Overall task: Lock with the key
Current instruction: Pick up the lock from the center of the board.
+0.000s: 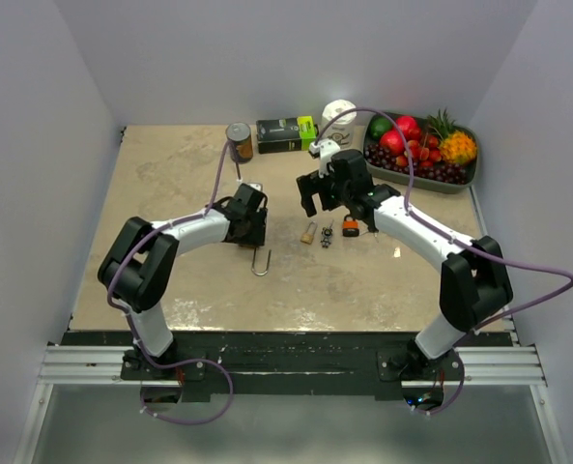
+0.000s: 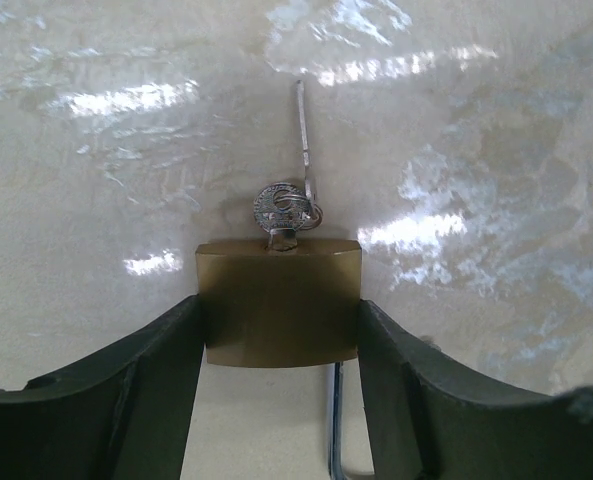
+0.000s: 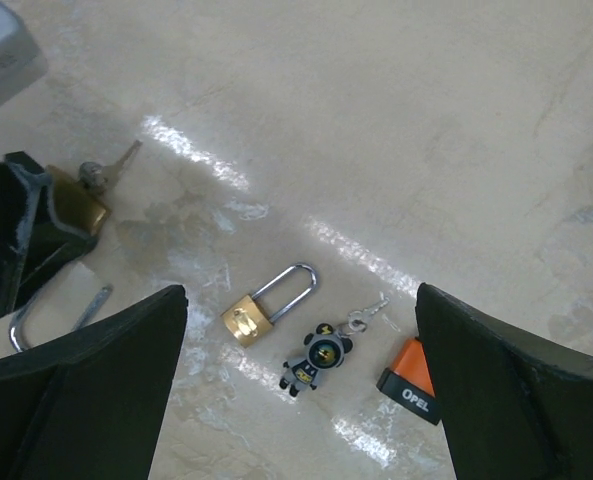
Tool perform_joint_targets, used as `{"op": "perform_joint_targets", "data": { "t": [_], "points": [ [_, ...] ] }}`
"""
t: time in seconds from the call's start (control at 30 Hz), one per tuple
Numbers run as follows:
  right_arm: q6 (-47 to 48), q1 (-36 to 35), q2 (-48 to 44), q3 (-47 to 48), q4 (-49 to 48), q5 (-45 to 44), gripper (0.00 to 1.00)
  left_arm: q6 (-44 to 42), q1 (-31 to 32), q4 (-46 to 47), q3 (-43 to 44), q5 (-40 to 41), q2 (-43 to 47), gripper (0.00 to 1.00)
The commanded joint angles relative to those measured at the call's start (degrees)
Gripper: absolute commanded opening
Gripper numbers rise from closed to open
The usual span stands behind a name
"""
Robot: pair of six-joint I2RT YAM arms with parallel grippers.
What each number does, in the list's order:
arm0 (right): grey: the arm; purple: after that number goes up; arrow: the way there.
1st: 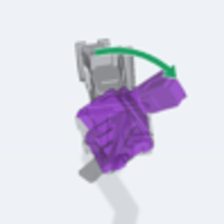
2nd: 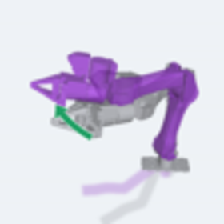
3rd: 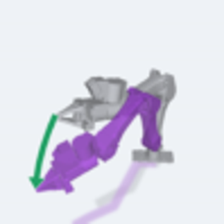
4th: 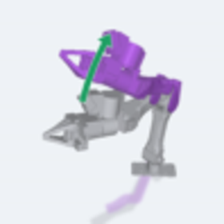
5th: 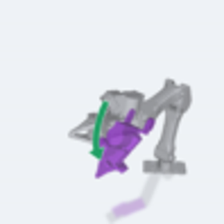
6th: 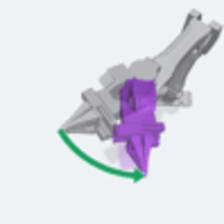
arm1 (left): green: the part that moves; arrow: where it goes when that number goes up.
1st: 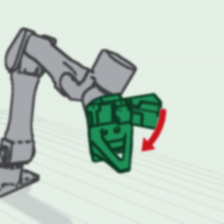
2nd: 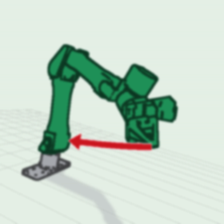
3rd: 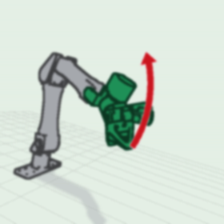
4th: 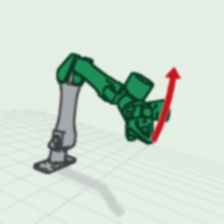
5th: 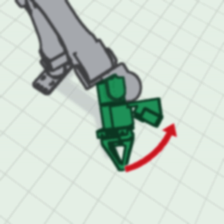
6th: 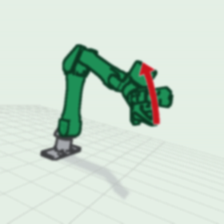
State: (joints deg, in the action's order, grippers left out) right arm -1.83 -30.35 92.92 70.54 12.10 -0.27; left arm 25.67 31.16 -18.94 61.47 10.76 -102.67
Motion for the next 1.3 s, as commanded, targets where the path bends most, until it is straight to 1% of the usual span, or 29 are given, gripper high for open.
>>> {"op": "perform_joint_targets", "data": {
  "t": [0.0, 0.03, 0.07, 0.1, 0.13, 0.2, 0.27, 0.3, 0.4, 0.43, 0.47, 0.53, 0.57, 0.6, 0.63, 0.67, 0.7, 0.8, 0.87, 0.9, 0.97, 1.1, 1.27],
  "points": [
    [6.21, 0.11, -6.43, -0.57, -3.91, 13.08, 0.99, -4.13, -0.48, 2.59, -2.06, -7.84, 5.02, 0.0],
    [7.09, 0.2, -7.57, -1.89, -6.97, 14.41, 0.99, -4.83, -1.27, 2.85, -1.97, -8.91, 6.85, 0.0],
    [8.14, 0.2, -9.58, -4.16, -8.04, 15.64, 0.99, -6.41, -1.62, 2.94, -1.88, -10.22, 7.74, 0.0],
    [10.42, 0.11, -10.3, -5.14, -8.58, 17.22, 0.99, -7.38, -2.06, 2.94, -1.88, -13.11, 8.45, 0.0],
    [11.83, 0.2, -10.83, -5.85, -8.5, 18.28, 0.99, -8.43, -2.33, 2.42, -1.71, -14.09, 9.85, 0.0],
    [17.26, 0.11, -11.71, -6.47, -6.57, 20.83, 0.99, -12.04, -2.42, 1.37, -0.83, -17.51, 10.82, 0.0],
    [20.36, 0.2, -12.15, -6.91, -3.23, 24.78, 0.99, -15.63, -3.03, -0.57, -0.04, -19.81, 12.05, 0.0],
    [22.2, 0.2, -12.76, -7.26, -2.79, 25.4, 0.99, -16.96, -3.64, -1.01, -0.04, -24.43, 12.67, 0.0],
    [25.97, 0.2, -14.34, -9.19, -2.08, 28.65, 0.99, -22.67, -6.45, -2.85, -0.39, -34.46, 14.34, 0.0],
    [27.13, 0.11, -14.87, -9.72, -2.17, 30.58, 0.99, -25.03, -8.46, -3.81, 0.13, -37.37, 14.43, 0.0],
    [28.18, 0.11, -15.57, -11.38, -2.6, 31.55, 0.99, -25.4, -9.44, -4.61, 0.31, -43.22, 14.17, 0.0],
    [32.83, 0.2, -18.02, -13.4, -3.83, 34.1, 0.99, -29.17, -11.63, -8.03, 1.89, -48.62, 13.38, 0.0],
    [35.29, 0.2, -18.91, -15.33, -3.75, 37.42, 0.99, -31.88, -11.82, -9.17, 2.42, -53.26, 13.12, 0.0],
    [40.88, 0.11, -19.7, -16.13, -3.4, 39.36, 0.99, -33.56, -12.08, -12.23, 3.12, -55.13, 12.68, 0.0],
    [43.37, 0.03, -21.19, -16.66, -2.09, 40.78, 0.99, -34.97, -12.0, -13.57, 4.26, -56.8, 11.89, 0.0],
    [45.31, 0.03, -21.73, -17.54, -1.73, 43.49, 0.99, -37.08, -12.08, -14.89, 4.62, -60.65, 11.53, 0.0],
    [49.59, -0.15, -22.34, -17.81, -1.12, 44.82, 0.99, -37.97, -12.08, -17.34, 5.14, -62.17, 11.18, 0.0],
    [56.2, -2.33, -23.93, -19.04, 0.47, 46.41, 0.99, -39.9, -12.0, -21.64, 6.55, -67.35, 9.34, 0.0],
    [58.94, -4.18, -23.76, -19.3, 1.26, 46.59, 0.99, -41.57, -12.0, -23.5, 6.99, -71.21, 8.19, 0.0],
    [61.22, -6.28, -23.49, -19.3, 1.78, 46.16, 0.99, -42.01, -11.91, -24.9, 7.08, -72.36, 7.93, 0.0],
    [64.03, -8.31, -22.36, -19.13, 2.23, 46.15, 0.98, -42.81, -11.73, -25.88, 7.34, -74.47, 7.58, 0.0],
    [66.68, -11.13, -19.9, -18.78, 2.32, 46.77, 0.92, -46.41, -11.03, -30.79, 8.93, -76.68, 6.52, 0.0],
    [69.32, -12.45, -16.38, -17.46, 1.61, 46.68, 0.86, -50.28, -10.33, -34.4, 9.89, -80.36, 6.08, 0.0]
  ]
}}
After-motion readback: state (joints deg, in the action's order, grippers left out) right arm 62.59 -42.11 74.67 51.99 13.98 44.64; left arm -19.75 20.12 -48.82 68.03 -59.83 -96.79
